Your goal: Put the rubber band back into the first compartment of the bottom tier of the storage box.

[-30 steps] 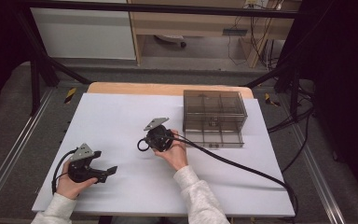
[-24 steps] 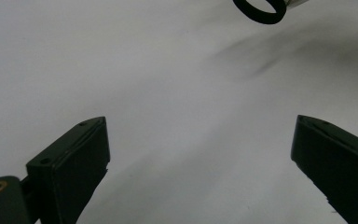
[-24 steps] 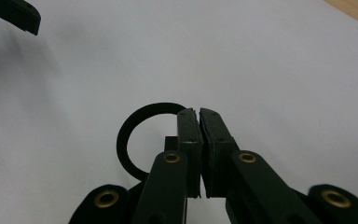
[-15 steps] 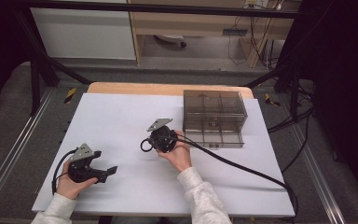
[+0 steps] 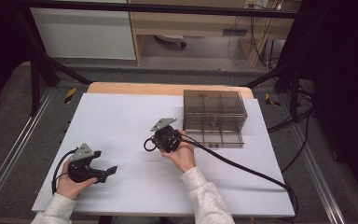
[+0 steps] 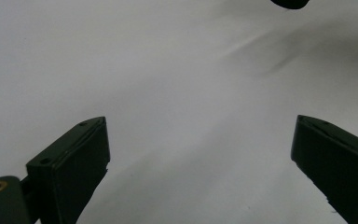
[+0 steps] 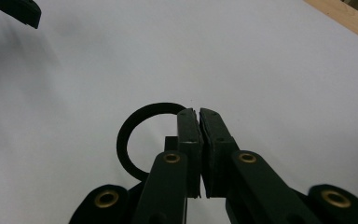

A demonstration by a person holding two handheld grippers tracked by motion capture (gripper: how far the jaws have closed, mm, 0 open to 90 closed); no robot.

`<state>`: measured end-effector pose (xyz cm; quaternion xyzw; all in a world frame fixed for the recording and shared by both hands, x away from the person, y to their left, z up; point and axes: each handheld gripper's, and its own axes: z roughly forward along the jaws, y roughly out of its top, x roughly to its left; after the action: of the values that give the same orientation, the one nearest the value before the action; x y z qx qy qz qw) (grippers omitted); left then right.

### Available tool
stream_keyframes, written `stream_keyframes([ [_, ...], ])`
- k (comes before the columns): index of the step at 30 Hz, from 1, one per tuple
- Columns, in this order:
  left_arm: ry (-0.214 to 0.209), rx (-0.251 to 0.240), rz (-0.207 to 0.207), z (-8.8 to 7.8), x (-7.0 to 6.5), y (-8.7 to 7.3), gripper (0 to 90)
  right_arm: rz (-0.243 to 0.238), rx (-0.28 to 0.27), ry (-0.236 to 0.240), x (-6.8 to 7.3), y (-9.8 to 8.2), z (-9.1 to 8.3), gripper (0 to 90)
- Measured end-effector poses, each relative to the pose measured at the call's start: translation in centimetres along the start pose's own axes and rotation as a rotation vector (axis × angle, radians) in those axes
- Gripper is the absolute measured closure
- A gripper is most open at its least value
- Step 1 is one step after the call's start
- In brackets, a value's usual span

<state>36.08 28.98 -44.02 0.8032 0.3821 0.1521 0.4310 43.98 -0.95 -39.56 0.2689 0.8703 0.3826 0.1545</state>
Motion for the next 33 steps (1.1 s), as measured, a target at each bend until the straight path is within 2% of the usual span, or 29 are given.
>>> stream_keyframes([
  [21, 0.001, -0.001, 0.000, 0.0, 0.0, 0.0, 4.2, -0.007, 0.008, -0.031, -1.0, -0.7, -2.1, 88.0],
  [33, 0.001, -0.001, -0.001, 0.0, 0.0, 0.0, 4.2, 0.010, 0.006, -0.051, -1.8, -1.5, -3.1, 88.0],
])
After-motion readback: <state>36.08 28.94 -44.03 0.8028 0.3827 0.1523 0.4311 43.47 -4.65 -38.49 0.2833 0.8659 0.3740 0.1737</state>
